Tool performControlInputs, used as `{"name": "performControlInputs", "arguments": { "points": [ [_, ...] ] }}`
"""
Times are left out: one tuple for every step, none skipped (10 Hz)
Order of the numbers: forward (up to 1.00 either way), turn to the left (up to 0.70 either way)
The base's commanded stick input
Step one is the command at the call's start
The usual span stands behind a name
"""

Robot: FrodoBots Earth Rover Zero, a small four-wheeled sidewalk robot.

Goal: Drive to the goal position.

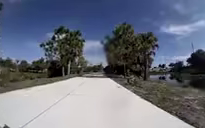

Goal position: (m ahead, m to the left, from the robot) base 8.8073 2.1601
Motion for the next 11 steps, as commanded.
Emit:
{"name": "performControlInputs", "arguments": {
  "points": [
    [0.85,0.00],
    [0.85,0.00],
    [0.85,0.00],
    [0.85,0.00],
    [0.85,0.00],
    [0.85,0.00],
    [0.85,0.00],
    [0.85,0.00],
    [0.85,0.00],
    [0.85,0.00],
    [0.85,0.00]
  ]
}}
